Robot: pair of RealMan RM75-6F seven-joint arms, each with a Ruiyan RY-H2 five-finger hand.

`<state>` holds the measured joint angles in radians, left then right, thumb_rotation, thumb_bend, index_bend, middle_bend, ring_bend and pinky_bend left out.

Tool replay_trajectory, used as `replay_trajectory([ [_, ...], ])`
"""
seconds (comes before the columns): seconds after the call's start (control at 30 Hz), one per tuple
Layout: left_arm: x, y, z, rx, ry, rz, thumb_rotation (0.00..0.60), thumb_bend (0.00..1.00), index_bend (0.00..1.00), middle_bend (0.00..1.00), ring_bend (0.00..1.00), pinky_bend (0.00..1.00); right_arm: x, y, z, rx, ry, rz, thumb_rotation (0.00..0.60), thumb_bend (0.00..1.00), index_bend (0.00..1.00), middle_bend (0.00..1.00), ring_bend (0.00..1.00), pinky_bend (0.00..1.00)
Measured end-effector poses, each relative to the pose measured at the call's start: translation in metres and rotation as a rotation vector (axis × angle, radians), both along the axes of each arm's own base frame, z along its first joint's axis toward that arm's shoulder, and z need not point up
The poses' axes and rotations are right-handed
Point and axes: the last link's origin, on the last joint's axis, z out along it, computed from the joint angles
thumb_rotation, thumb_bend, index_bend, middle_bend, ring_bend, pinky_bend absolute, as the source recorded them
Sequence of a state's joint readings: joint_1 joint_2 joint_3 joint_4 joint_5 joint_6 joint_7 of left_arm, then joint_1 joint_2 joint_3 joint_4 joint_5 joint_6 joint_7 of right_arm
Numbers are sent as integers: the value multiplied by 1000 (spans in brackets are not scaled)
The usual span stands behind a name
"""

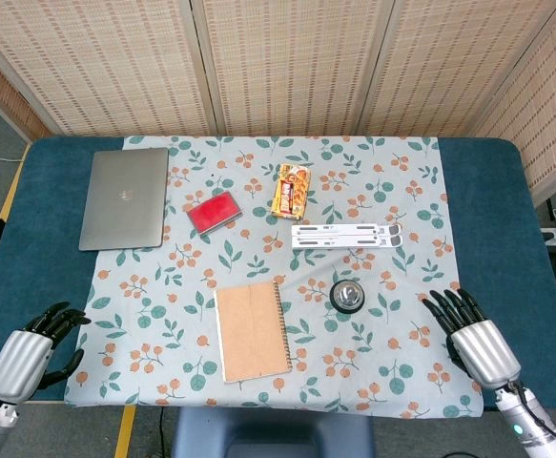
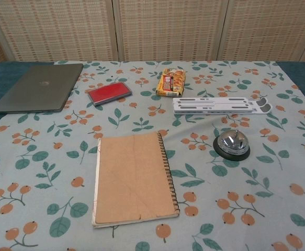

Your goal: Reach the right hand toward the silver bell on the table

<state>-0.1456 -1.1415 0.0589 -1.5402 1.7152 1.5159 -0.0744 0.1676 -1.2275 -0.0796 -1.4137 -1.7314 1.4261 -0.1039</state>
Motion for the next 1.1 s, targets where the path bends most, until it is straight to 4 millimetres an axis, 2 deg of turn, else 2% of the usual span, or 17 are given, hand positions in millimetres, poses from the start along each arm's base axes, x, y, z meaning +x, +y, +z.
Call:
replay_trajectory([
  [0.3,1,0,0,1,-2,-6,600,391,300,264,155,388,-1,-3,-5,13,8,11,600,795,42,33,0,61],
  [0.5,-1,0,3,7,-13,7,600,392,300,264,155,388,1,-21,-19,28,-27,38,600,772,25,33,0,56],
  [0.87,-1,-1,8,25,-22,1,600,392,300,265,155,388,42,-84,-86,146,-116,157,600,772,15,33,0,49],
  [1.1,0,-1,9,29,-28,-2,600,392,301,264,156,388,59,-113,-123,204,-153,145,600,773,31,33,0,48],
])
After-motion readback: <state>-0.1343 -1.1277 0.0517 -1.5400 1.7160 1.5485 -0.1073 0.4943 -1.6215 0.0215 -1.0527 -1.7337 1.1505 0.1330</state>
